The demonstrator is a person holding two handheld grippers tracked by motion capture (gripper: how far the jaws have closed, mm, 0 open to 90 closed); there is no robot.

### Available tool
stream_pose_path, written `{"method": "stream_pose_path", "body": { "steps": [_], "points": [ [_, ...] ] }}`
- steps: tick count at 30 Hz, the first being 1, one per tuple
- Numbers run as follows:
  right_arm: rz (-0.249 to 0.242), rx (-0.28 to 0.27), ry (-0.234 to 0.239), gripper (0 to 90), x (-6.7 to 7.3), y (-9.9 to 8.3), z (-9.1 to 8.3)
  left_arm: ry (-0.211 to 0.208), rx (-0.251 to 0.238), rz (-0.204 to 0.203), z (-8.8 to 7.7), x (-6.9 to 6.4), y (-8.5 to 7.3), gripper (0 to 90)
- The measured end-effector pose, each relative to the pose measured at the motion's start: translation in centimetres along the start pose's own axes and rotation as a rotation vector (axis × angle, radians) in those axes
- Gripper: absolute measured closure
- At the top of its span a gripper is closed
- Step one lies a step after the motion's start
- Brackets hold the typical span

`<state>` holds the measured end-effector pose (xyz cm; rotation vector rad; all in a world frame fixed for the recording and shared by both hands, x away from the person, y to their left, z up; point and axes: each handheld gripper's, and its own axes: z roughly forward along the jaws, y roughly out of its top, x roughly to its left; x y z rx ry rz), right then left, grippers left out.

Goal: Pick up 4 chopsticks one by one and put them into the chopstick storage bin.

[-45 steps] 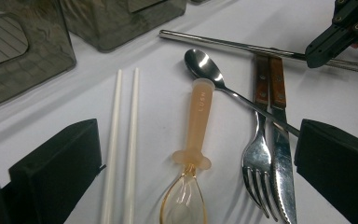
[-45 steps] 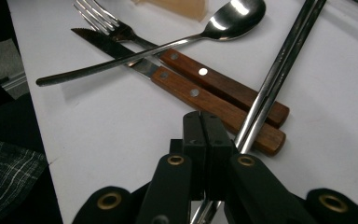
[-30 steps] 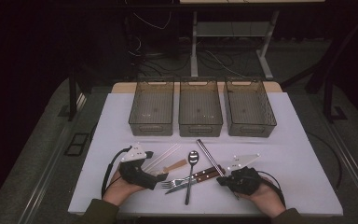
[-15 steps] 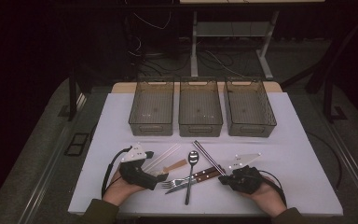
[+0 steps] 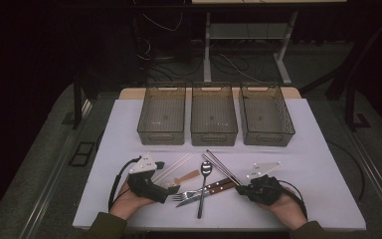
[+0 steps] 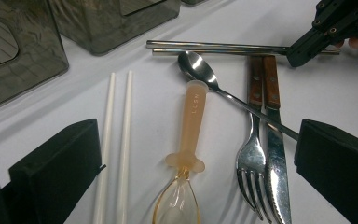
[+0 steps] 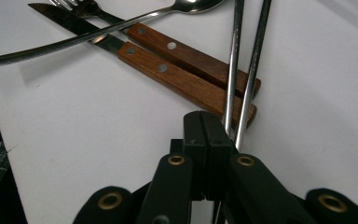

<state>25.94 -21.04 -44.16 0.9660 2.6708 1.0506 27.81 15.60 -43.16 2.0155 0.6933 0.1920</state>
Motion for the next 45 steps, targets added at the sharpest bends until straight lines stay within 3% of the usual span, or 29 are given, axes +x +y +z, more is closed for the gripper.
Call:
{"method": "stream_pose_path", "body": {
  "steps": [45],
  "points": [
    [0.052,-0.004,-0.077,90.0,-2.3,-0.5,-0.9,-0.009,-0.004,0.008,0.0,-0.2,0.1,0.0]
  ]
}}
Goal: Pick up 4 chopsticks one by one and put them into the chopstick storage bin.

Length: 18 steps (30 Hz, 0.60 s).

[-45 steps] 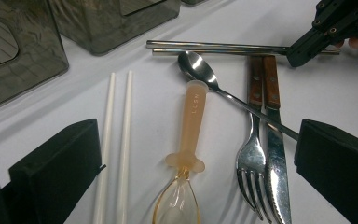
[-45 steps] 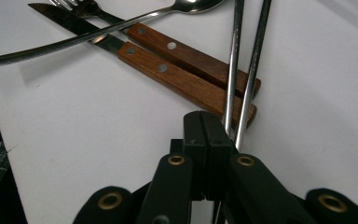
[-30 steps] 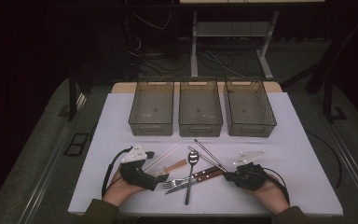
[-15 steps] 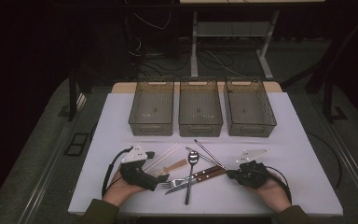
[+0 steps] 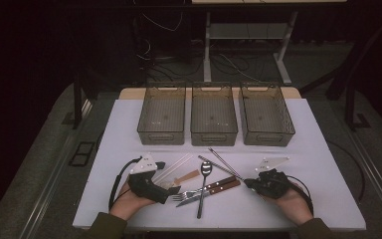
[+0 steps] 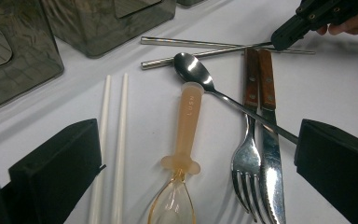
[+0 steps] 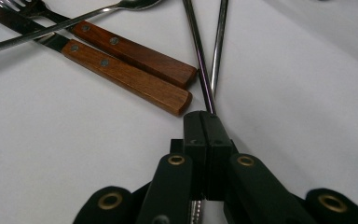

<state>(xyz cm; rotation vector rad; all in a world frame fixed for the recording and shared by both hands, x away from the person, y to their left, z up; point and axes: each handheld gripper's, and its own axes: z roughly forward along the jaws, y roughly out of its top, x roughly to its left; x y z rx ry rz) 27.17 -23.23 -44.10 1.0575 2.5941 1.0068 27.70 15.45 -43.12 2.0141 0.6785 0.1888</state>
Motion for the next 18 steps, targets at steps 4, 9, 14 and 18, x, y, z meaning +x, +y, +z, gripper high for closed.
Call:
{"method": "stream_pose_path", "body": {
  "steps": [4,9,14,18],
  "points": [
    [-0.007,-0.002,-0.012,90.0,-0.17,-0.03,-0.07,-0.001,0.0,0.001,0.01,-0.01,0.01,0.0],
    [-0.007,0.003,-0.018,90.0,-0.16,-0.04,-0.13,-0.002,0.002,0.002,0.02,-0.01,0.01,0.0],
    [-0.016,0.02,-0.004,90.0,0.32,-0.09,0.04,-0.001,0.002,0.002,-0.01,-0.01,0.01,0.0],
    [-0.026,0.035,-0.009,90.0,0.56,-0.14,0.2,-0.002,0.0,0.005,-0.01,-0.02,0.01,0.0]
  ]
}}
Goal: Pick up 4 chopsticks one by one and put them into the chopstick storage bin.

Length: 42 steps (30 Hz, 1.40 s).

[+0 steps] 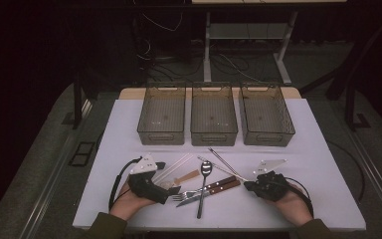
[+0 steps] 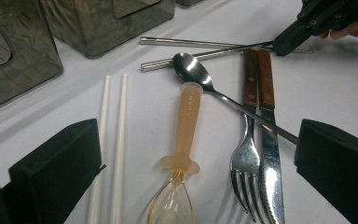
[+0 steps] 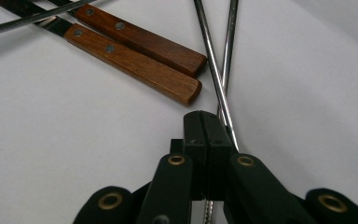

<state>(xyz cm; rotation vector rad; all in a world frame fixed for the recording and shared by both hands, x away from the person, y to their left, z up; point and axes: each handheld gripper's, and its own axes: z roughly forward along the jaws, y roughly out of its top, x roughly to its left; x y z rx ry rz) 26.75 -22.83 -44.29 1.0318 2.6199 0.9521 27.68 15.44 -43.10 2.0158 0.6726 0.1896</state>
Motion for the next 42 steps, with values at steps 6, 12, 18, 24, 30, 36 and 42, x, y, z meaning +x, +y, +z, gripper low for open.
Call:
{"method": "stream_pose_path", "body": {
  "steps": [6,12,18,24,30,36,42],
  "points": [
    [-0.008,0.006,-0.027,90.0,-0.4,-0.1,-0.2,-0.002,-0.003,-0.001,0.0,0.0,0.0,0.0],
    [0.0,0.014,-0.061,90.0,-1.0,-0.3,-0.5,-0.003,-0.003,-0.001,0.0,0.0,0.0,0.0],
    [-0.004,0.013,-0.088,90.0,-1.7,-0.5,-0.7,-0.004,-0.004,-0.001,0.0,0.0,0.0,0.0],
    [0.01,0.023,-0.096,90.0,-2.3,-0.8,-1.1,-0.005,-0.006,-0.001,0.0,0.0,0.0,0.0],
    [0.011,0.03,-0.099,90.0,-3.1,-1.3,-1.6,-0.006,-0.006,0.001,0.0,0.0,0.0,0.0],
    [0.018,0.034,-0.105,90.0,-3.7,-1.9,-2.2,-0.006,-0.007,0.003,0.0,0.0,0.0,0.0],
    [0.024,0.039,-0.101,90.0,-4.3,-2.8,-2.9,-0.006,-0.006,0.004,0.0,0.0,0.0,0.0]
  ]
}}
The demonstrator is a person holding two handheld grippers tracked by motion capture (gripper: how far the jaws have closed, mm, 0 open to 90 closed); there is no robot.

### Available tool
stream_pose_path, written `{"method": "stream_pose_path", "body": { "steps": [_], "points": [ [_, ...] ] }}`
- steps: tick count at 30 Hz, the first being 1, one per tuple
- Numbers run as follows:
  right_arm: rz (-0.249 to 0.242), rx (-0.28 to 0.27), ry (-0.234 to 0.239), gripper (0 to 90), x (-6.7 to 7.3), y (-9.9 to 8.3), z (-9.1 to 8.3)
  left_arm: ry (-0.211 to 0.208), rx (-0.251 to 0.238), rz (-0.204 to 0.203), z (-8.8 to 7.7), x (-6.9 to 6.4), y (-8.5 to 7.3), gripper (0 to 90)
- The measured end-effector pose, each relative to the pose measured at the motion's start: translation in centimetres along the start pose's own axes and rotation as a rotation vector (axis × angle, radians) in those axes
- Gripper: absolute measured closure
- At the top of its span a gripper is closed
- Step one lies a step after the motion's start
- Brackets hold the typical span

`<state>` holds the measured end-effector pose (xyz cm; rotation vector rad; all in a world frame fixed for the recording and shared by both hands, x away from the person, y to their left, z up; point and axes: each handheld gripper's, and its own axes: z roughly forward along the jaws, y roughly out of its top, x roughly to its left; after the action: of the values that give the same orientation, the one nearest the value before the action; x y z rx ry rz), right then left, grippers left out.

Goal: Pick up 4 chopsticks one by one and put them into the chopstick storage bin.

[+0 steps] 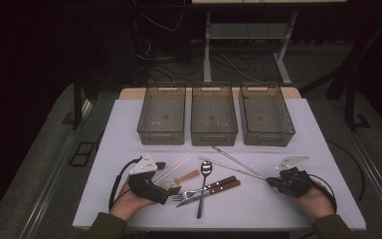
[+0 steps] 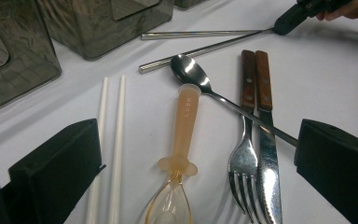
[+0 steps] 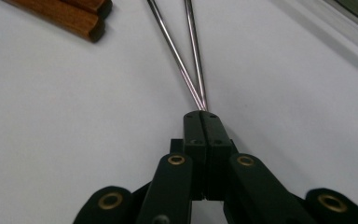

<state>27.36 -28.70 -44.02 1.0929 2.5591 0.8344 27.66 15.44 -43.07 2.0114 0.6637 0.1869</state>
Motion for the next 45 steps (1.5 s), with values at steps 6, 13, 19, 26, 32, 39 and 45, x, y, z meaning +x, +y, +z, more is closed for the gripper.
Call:
{"method": "stream_pose_path", "body": {
  "steps": [6,13,19,26,32,39,45],
  "points": [
    [0.016,0.002,0.012,90.0,-0.9,-1.1,-0.8,0.0,-0.001,-0.004,0.0,0.0,0.0,0.0],
    [0.034,0.004,-0.014,90.0,-1.8,-2.0,-1.5,0.0,0.0,-0.005,0.0,0.0,0.0,0.0],
    [0.063,-0.044,0.014,90.0,-2.1,-1.7,-2.1,0.0,0.0,-0.005,0.0,0.0,0.0,0.0],
    [0.063,-0.082,0.051,90.0,-2.0,0.6,-0.7,0.001,-0.001,-0.006,0.1,0.0,0.0,0.0],
    [0.058,-0.063,0.04,90.0,-2.1,0.9,0.2,-0.002,-0.001,-0.009,0.1,0.0,0.0,0.0],
    [0.052,-0.059,0.053,90.0,-2.1,0.8,0.1,-0.005,-0.003,-0.008,0.1,0.0,0.0,0.0],
    [0.043,-0.05,0.06,90.0,-1.9,0.7,0.3,-0.011,-0.009,-0.012,0.0,0.0,0.0,0.0]
  ]
}}
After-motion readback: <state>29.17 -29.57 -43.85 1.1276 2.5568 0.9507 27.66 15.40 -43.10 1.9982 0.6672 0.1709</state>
